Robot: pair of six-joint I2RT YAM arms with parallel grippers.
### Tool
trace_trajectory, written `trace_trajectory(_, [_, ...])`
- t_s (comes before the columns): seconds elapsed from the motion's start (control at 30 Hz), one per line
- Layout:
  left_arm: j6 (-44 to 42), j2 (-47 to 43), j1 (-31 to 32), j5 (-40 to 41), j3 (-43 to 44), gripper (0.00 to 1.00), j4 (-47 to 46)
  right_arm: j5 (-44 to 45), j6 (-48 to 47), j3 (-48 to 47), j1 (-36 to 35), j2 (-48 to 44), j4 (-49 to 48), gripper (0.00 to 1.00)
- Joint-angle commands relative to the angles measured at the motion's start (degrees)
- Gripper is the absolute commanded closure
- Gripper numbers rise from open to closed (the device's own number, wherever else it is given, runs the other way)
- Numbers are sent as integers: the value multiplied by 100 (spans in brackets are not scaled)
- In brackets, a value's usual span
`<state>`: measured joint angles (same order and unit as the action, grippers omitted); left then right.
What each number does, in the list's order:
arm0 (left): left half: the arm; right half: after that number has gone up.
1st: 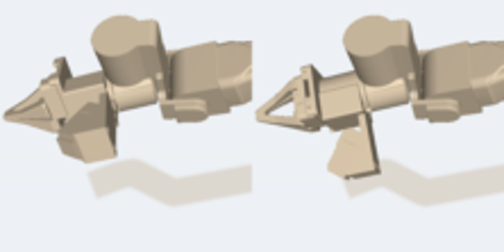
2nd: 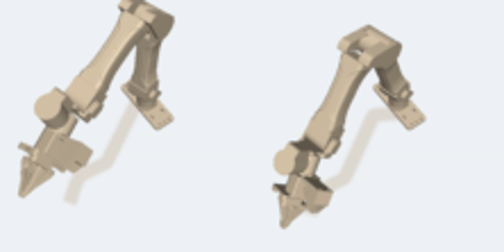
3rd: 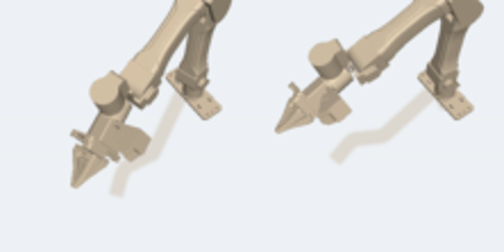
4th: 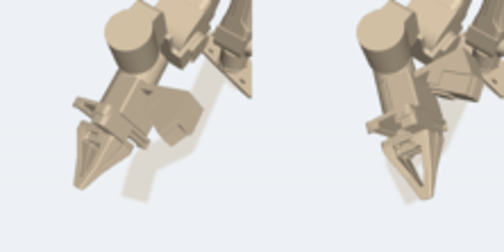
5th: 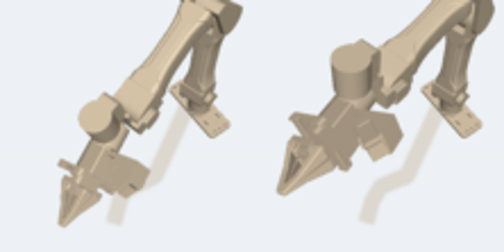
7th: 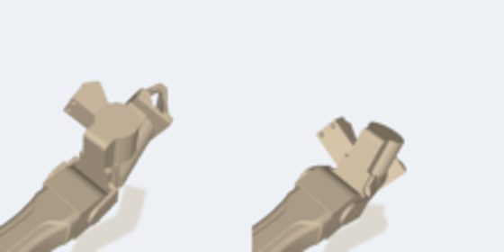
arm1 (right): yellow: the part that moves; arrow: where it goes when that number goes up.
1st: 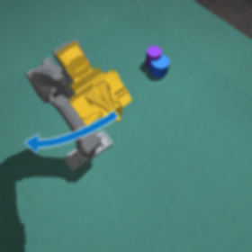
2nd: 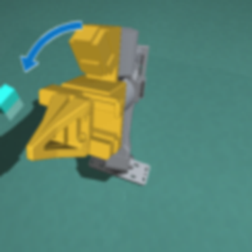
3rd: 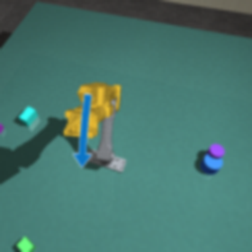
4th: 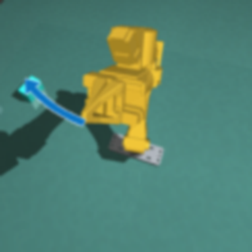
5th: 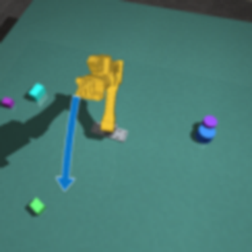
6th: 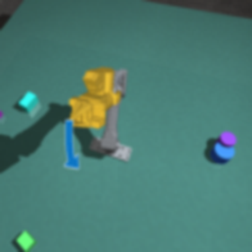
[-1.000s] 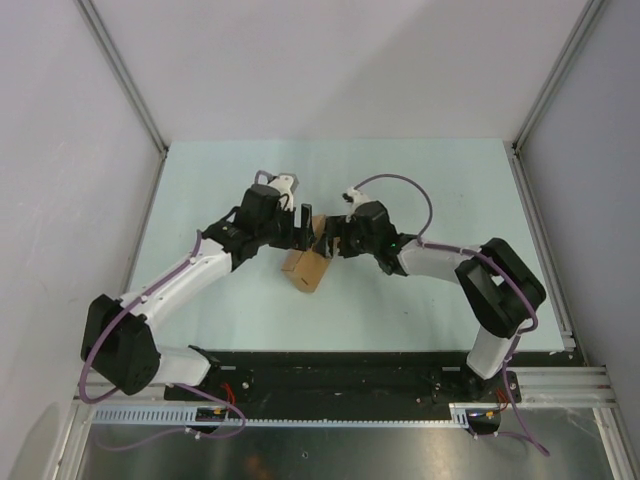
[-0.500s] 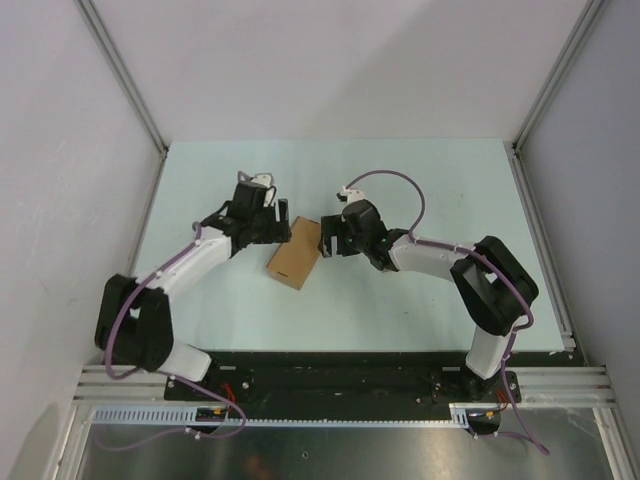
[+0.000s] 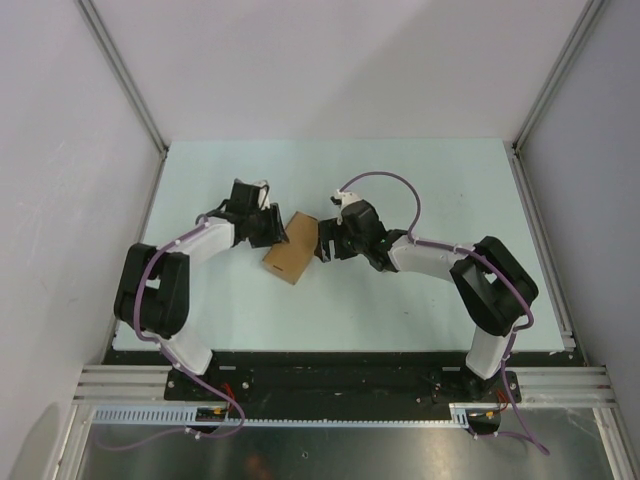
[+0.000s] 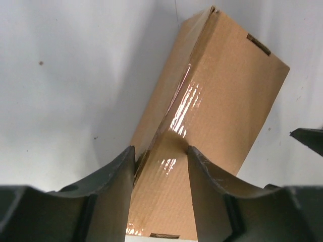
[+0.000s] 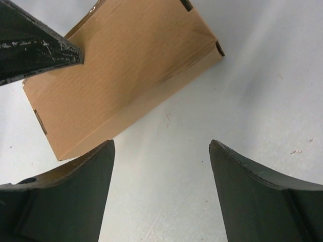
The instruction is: Unpack the express box
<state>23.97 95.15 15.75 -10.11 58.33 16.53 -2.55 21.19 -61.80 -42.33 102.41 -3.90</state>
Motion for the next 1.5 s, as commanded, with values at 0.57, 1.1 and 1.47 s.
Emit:
trace_trajectory(0.57, [953,-656,-177,-2198,-955,43,-897,570,105,-297,111,-239,170,22])
trace_trajectory(1.1, [803,-525,-221,-1354,-674,55,-1029,747,-62,-912,-171,165,689,23])
trace_trajectory(1.47, [364,3,-221,-1204,-296,67,-1021,536,-54,-1001,-153,560,882,32])
